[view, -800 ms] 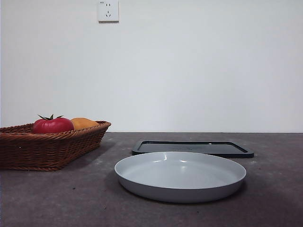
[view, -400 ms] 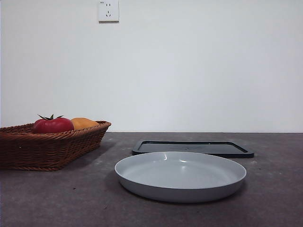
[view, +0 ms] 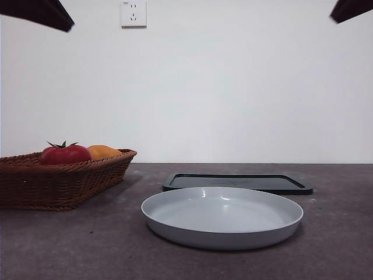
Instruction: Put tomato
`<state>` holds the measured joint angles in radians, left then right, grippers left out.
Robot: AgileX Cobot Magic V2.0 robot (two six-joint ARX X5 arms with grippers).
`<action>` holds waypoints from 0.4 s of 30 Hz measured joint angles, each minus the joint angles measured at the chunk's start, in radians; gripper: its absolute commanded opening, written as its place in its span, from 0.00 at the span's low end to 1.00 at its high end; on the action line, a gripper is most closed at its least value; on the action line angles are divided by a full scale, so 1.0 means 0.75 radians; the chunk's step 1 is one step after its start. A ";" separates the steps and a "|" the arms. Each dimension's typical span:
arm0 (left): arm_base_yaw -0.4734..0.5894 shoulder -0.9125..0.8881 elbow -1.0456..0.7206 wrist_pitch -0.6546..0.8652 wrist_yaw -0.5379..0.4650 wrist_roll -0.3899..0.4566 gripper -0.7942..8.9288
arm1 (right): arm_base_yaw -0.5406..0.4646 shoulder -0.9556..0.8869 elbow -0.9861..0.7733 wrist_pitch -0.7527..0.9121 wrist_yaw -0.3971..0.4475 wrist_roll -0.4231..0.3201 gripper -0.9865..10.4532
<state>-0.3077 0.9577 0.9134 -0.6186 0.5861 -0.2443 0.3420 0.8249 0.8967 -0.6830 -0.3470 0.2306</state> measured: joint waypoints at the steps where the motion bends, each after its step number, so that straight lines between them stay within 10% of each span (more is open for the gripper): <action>1: -0.019 0.009 0.000 -0.018 0.004 0.004 0.10 | 0.025 0.019 -0.001 -0.014 0.000 -0.007 0.10; 6: -0.036 0.013 0.000 -0.024 0.008 0.019 0.14 | 0.067 0.033 -0.001 -0.017 0.006 -0.023 0.10; 12: -0.036 0.013 0.001 -0.023 0.009 0.023 0.70 | 0.067 0.033 -0.001 -0.014 0.009 -0.024 0.47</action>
<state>-0.3344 0.9676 0.9138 -0.6361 0.5930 -0.2268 0.3920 0.8497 0.8963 -0.6933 -0.3405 0.2127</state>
